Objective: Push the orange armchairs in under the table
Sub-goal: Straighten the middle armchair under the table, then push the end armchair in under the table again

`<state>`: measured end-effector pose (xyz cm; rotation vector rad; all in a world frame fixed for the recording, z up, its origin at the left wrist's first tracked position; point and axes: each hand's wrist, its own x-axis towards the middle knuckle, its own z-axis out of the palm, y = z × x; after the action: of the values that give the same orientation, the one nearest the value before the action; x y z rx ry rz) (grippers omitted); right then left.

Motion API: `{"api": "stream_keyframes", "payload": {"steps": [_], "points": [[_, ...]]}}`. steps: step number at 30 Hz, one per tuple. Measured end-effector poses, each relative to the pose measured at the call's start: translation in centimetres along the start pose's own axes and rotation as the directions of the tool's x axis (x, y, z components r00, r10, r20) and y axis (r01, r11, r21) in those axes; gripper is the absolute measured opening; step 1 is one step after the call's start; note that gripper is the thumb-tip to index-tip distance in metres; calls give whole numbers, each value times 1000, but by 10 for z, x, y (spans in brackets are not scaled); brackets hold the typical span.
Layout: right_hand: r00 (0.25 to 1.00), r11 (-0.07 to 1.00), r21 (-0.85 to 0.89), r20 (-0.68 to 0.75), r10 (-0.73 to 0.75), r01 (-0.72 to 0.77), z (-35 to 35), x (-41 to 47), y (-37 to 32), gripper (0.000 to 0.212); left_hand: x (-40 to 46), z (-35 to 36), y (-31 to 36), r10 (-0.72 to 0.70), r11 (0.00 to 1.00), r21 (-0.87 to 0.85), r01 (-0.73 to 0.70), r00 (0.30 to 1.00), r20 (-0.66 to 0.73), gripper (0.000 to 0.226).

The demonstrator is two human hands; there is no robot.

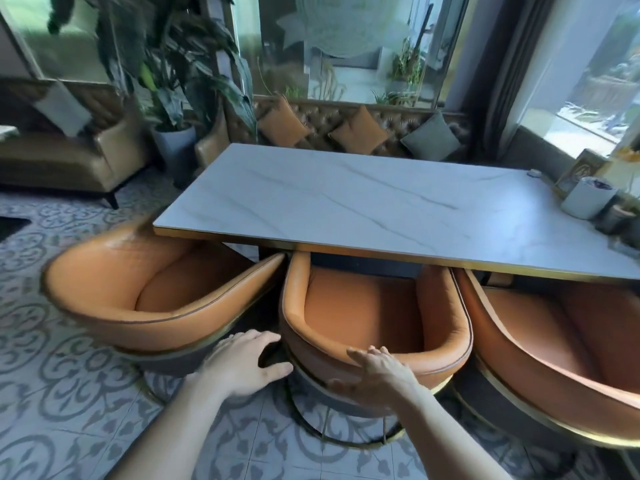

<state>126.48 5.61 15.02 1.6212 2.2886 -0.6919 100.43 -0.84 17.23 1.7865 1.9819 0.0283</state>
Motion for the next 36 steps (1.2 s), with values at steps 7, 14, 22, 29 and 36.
{"api": "stream_keyframes", "payload": {"steps": [7,14,22,29,36], "points": [[998,999,-29,-35,-46,45,-12,21,-148,84,-39,-75,-145,-80,993,-99,69,991,-110,81],[982,984,-39,-64,-177,175,-14,58,-300,86,-65,-114,-295,-150,960,-261,106,976,-157,93],[973,973,-21,-13,-229,229,14,132,-432,90,-63,-127,-429,-234,911,-390,133,946,-225,80],[968,968,35,23,-250,249,51,239,-538,112,-22,-149,-546,-303,905,-381,190,916,-263,80],[976,978,53,72,-204,200,74,328,-641,82,23,-185,-663,-345,906,-319,280,923,-171,84]]}}
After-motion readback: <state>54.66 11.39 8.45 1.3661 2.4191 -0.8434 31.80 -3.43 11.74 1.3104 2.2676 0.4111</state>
